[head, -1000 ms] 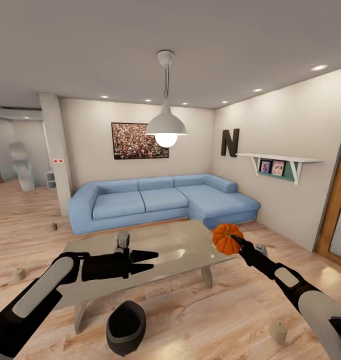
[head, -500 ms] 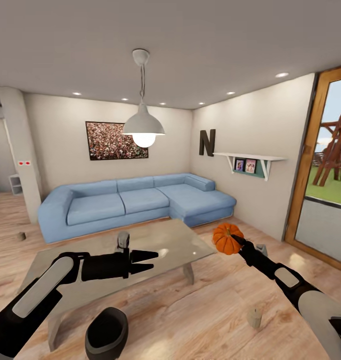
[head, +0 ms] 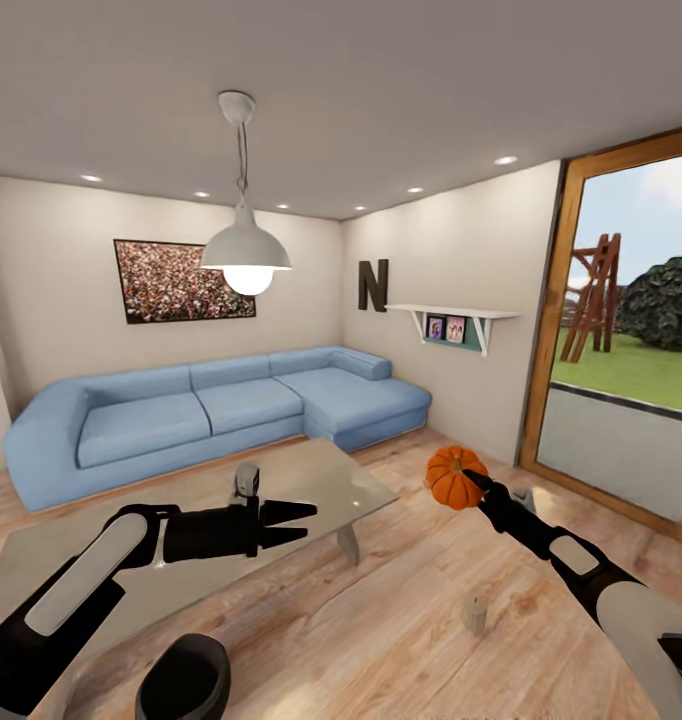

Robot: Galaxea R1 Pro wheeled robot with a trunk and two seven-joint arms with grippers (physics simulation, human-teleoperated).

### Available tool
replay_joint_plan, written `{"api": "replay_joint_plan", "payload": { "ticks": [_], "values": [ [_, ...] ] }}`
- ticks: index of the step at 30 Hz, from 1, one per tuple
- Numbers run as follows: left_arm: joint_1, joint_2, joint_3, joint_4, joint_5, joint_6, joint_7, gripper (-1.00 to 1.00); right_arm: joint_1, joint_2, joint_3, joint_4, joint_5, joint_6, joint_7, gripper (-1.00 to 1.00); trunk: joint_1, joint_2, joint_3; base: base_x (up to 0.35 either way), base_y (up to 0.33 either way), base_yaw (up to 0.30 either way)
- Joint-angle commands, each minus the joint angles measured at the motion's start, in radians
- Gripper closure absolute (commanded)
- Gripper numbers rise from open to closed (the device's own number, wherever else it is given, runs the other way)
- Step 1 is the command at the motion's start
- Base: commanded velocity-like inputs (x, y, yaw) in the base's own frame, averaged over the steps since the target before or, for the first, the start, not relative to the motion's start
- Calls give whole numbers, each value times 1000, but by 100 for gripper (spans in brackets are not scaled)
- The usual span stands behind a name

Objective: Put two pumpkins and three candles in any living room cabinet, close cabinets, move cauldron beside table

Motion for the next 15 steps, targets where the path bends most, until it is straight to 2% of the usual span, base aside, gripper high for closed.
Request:
{"api": "replay_joint_plan", "payload": {
  "ticks": [1, 11, 15],
  "values": [
    [-1, 1, -2, 0, -9, 0, -10, -100, -1, 0, -1, 0, -9, 9, -2, 100, 0, -1, -2, 0, 31, -284],
    [-1, 1, -2, 0, -9, 0, -10, -100, -1, 0, -2, 0, -15, 8, -5, 100, 0, -1, -2, 0, 6, -284],
    [-1, 1, -1, 0, -9, 0, -10, -100, -1, 0, -1, 0, -15, 8, -5, 100, 0, -1, -2, 57, 107, -284]
  ]
}}
